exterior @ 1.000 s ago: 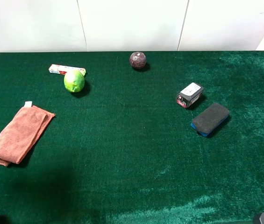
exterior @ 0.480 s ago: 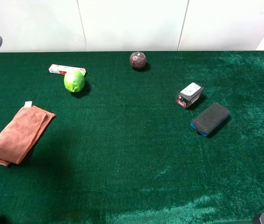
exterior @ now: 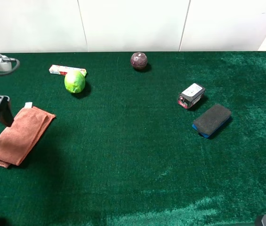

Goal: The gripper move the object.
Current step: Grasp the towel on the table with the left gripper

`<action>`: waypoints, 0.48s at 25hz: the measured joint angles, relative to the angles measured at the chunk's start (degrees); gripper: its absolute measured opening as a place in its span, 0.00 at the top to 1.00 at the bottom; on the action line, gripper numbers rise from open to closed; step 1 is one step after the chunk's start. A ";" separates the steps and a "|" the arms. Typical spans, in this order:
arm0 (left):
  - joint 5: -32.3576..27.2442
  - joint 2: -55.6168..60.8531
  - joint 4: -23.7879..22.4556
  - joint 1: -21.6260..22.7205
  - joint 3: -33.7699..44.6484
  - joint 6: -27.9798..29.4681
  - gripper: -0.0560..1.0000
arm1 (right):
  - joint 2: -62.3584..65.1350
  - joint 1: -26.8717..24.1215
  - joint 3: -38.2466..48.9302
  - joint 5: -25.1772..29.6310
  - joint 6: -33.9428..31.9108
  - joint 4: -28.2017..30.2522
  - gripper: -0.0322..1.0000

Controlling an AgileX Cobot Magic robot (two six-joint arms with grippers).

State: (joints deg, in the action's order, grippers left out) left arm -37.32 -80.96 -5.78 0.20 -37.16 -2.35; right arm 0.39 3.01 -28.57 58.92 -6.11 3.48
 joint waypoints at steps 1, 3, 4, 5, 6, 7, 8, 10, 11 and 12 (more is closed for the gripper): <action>1.04 -0.69 -0.05 0.00 0.49 0.00 0.02 | 0.00 0.00 0.00 0.00 0.00 0.00 0.30; 2.68 -2.21 -0.05 0.00 0.79 0.00 0.02 | 0.00 0.00 0.00 0.00 0.00 0.00 0.30; 3.49 -3.17 -0.05 0.00 0.86 0.00 0.02 | 0.00 0.00 0.00 0.00 0.00 0.00 0.30; 4.06 -4.17 -0.11 0.00 0.86 0.00 0.02 | 0.00 0.00 0.00 0.00 0.00 0.00 0.30; 4.95 -4.96 -0.11 0.00 0.86 0.00 0.02 | 0.00 0.00 0.00 0.00 0.00 0.00 0.30; 5.73 -5.89 -0.05 0.00 0.86 0.00 0.02 | 0.00 0.00 0.00 0.00 0.00 0.00 0.30; 6.52 -6.81 -0.05 0.00 0.86 0.00 0.02 | 0.00 0.00 0.00 0.00 0.00 0.00 0.30; 7.81 -8.39 -0.05 0.00 0.86 0.00 0.02 | 0.00 0.00 0.00 0.00 0.00 0.00 0.30; 8.49 -9.18 -0.05 0.00 0.86 0.00 0.02 | 0.00 0.00 0.00 0.00 0.00 0.00 0.30; 9.02 -9.89 -0.05 0.00 0.86 0.00 0.02 | 0.00 0.00 0.00 0.00 0.00 0.00 0.30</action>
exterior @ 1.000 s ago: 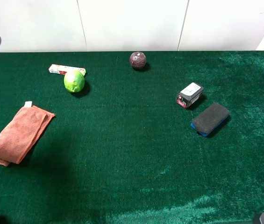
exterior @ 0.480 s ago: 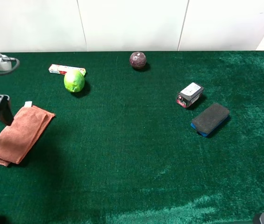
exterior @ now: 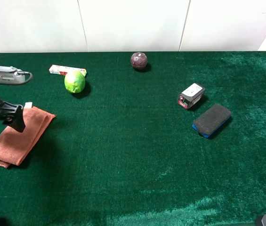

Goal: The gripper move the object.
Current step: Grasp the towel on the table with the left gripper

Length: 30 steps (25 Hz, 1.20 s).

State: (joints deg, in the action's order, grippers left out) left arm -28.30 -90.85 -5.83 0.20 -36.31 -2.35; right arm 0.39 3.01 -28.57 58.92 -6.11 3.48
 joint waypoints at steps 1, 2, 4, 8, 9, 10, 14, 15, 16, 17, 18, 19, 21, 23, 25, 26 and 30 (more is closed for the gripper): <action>0.52 -0.49 0.00 0.00 0.00 0.00 0.02 | 0.00 0.00 0.00 0.00 0.00 0.00 0.30; 1.05 -0.98 0.00 0.00 0.00 0.00 0.02 | 0.00 0.00 0.00 0.00 0.00 0.00 0.30; 2.08 -1.74 0.05 0.00 0.00 -0.13 0.02 | 0.00 0.00 0.00 0.00 0.00 0.00 0.30; 4.09 -3.48 0.53 0.00 0.00 -1.40 0.02 | 0.00 0.00 0.00 0.00 0.00 0.00 0.30; 4.44 -4.07 1.12 0.00 0.00 -2.06 0.02 | 0.00 0.00 0.00 0.00 0.00 0.00 0.30; 4.72 -4.67 1.76 0.00 0.00 -2.81 0.02 | 0.00 0.00 0.00 0.00 0.00 0.00 0.30; 6.26 -6.53 4.50 0.00 0.00 -6.05 0.02 | 0.00 0.00 0.00 0.00 0.00 0.00 0.30; 6.70 -6.98 4.82 0.00 0.00 -6.65 0.02 | 0.00 0.00 0.00 0.00 0.00 0.00 0.30; 6.83 -7.36 5.11 0.00 0.00 -7.05 0.02 | 0.00 0.00 0.00 0.00 0.00 0.00 0.30; 6.91 -7.85 5.35 0.00 -0.05 -7.18 0.02 | 0.00 0.00 0.00 0.00 0.00 0.00 0.30; 6.91 -8.29 5.49 0.00 -0.05 -7.31 0.02 | 0.00 0.00 0.00 0.00 0.00 0.00 0.30; 6.98 -8.65 5.83 0.00 -0.05 -7.37 0.02 | 0.00 0.00 0.00 0.00 0.00 0.00 0.30; 7.03 -9.13 5.83 0.00 0.00 -7.49 0.02 | 0.00 0.00 0.00 0.00 0.00 0.00 0.30; 7.09 -9.18 5.83 0.00 0.00 -7.49 0.02 | 0.00 0.00 0.00 0.00 0.00 0.00 0.30; 7.29 -9.18 5.83 0.00 0.00 -7.49 0.05 | 0.00 0.00 0.00 0.00 0.00 0.00 0.30; 7.35 -9.18 5.83 0.00 0.00 -7.49 0.07 | 0.00 0.00 0.00 0.00 0.00 0.00 0.30; 7.46 -9.18 5.83 0.00 0.00 -7.49 0.20 | 0.00 0.00 0.00 0.00 0.00 0.00 0.30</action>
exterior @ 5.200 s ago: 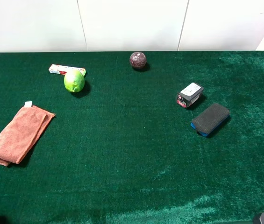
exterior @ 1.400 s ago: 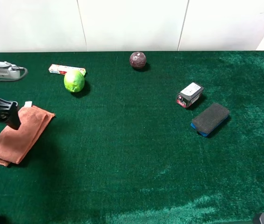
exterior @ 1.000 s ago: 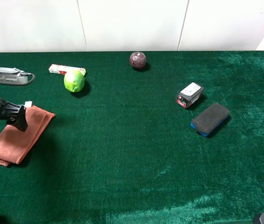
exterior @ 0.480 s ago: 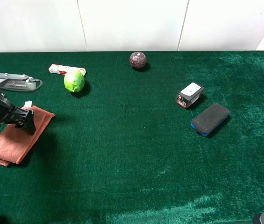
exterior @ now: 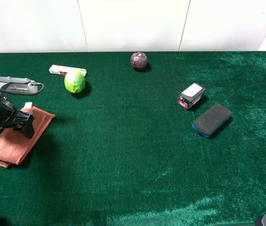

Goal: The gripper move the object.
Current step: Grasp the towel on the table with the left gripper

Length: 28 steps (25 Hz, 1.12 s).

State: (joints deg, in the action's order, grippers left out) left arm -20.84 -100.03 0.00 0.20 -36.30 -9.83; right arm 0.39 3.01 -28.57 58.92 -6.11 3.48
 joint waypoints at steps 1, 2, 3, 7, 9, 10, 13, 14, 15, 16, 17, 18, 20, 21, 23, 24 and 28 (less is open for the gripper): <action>0.00 0.00 0.00 0.00 0.00 0.00 0.25 | 0.00 0.00 0.00 0.00 0.00 0.00 0.30; 0.00 0.00 0.00 0.00 0.00 0.00 0.29 | 0.00 0.00 0.00 0.00 0.00 0.00 0.30; 0.00 0.00 0.00 0.00 0.00 0.00 0.34 | 0.00 0.00 0.00 0.00 0.00 0.00 0.30; -0.06 0.00 0.00 0.00 0.00 0.00 0.55 | 0.00 0.00 0.00 0.00 0.00 0.00 0.30; -0.06 0.00 0.00 0.00 0.00 0.00 0.65 | 0.00 0.00 0.00 0.00 0.00 0.00 0.30; -0.11 0.00 0.00 0.00 0.00 0.00 0.70 | 0.00 0.00 0.00 0.00 0.00 0.00 0.30; -0.17 0.00 0.00 0.00 0.00 0.00 0.80 | 0.00 0.00 0.00 0.00 0.00 0.00 0.30; -0.17 0.00 0.00 0.00 0.00 0.00 0.80 | 0.00 0.00 0.00 0.00 0.00 0.00 0.30; -0.17 0.00 0.00 0.00 0.00 0.00 0.80 | 0.00 0.00 0.00 0.00 0.00 0.00 0.30; -0.17 0.00 0.00 0.00 0.00 0.00 0.80 | 0.00 0.00 0.00 0.00 0.00 0.00 0.30; -0.17 0.00 0.00 0.00 0.00 0.00 0.80 | 0.00 0.00 0.00 0.00 0.00 0.00 0.30; -0.17 0.00 0.00 0.00 0.00 0.00 0.80 | 0.00 0.00 0.00 0.00 0.00 0.00 0.30; -0.22 0.00 0.00 0.00 0.00 0.00 0.80 | 0.00 0.00 0.00 0.00 0.00 0.00 0.30; -0.22 0.00 0.00 0.00 0.00 0.00 0.80 | 0.00 0.00 0.00 0.00 0.00 0.00 0.30; -0.22 0.00 0.00 0.00 0.00 0.00 0.80 | 0.00 0.00 0.00 0.00 0.00 0.00 0.30; -0.22 0.00 0.00 0.00 0.00 0.00 0.80 | 0.00 0.00 0.00 0.00 0.00 0.00 0.30; -0.22 0.00 0.00 0.00 0.00 0.00 0.80 | 0.00 0.00 0.00 0.00 0.00 0.00 0.30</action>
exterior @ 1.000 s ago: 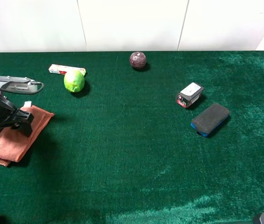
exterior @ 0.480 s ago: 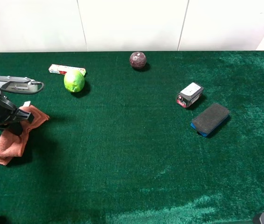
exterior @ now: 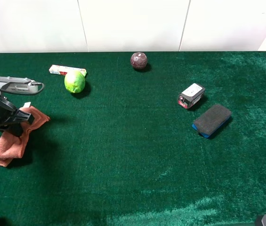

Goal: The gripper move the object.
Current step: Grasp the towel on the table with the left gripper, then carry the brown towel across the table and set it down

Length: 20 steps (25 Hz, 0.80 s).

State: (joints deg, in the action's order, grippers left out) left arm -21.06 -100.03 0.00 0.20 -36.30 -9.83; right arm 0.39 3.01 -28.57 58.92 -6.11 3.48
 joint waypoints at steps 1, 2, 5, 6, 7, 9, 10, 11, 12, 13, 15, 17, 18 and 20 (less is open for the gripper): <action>0.00 0.00 0.00 0.00 0.00 0.00 0.80 | 0.00 0.00 0.00 0.00 0.00 0.00 0.30; -0.06 0.00 0.00 0.00 0.00 0.00 0.80 | 0.00 0.00 0.00 0.00 0.00 0.00 0.30; -0.78 0.00 0.00 0.00 -0.17 0.00 0.80 | 0.00 0.00 0.00 0.00 0.00 0.00 0.30; -1.39 0.00 0.00 0.00 -0.45 0.00 0.80 | 0.00 0.00 0.00 0.00 0.00 0.00 0.30; -2.29 0.00 0.00 0.00 -0.91 0.00 0.80 | 0.00 0.00 0.00 0.00 0.00 0.00 0.30; -4.76 0.00 0.00 0.00 -2.11 0.00 0.80 | 0.00 0.00 0.00 0.00 0.00 0.00 0.30; -5.87 0.00 0.00 0.00 -2.90 0.00 0.80 | 0.00 0.00 0.00 0.00 0.00 0.00 0.30; -7.09 0.23 0.00 0.00 -3.64 0.00 0.80 | 0.00 0.00 0.00 0.00 0.00 0.00 0.30; -8.28 0.65 0.00 0.00 -4.16 0.00 0.80 | 0.00 0.00 0.00 0.00 0.00 0.00 0.30; -9.29 1.36 0.00 0.00 -4.68 0.00 0.80 | 0.00 0.00 0.00 0.00 0.00 0.00 0.30; -11.13 3.22 0.00 0.00 -5.37 0.00 0.80 | 0.00 0.00 0.00 0.00 0.00 0.00 0.30; -12.94 5.72 0.00 0.00 -5.67 0.00 0.80 | 0.00 0.00 0.00 0.00 0.00 0.00 0.30; -13.77 6.75 0.00 0.00 -5.73 0.00 0.80 | 0.00 0.00 0.00 0.00 0.00 0.00 0.30; -15.57 9.17 0.00 0.00 -5.74 0.00 0.80 | 0.00 0.00 0.00 0.00 0.00 0.00 0.30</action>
State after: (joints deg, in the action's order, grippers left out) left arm -36.63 -90.87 0.00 0.20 -42.04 -9.83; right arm 0.39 3.01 -28.57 58.92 -6.11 3.48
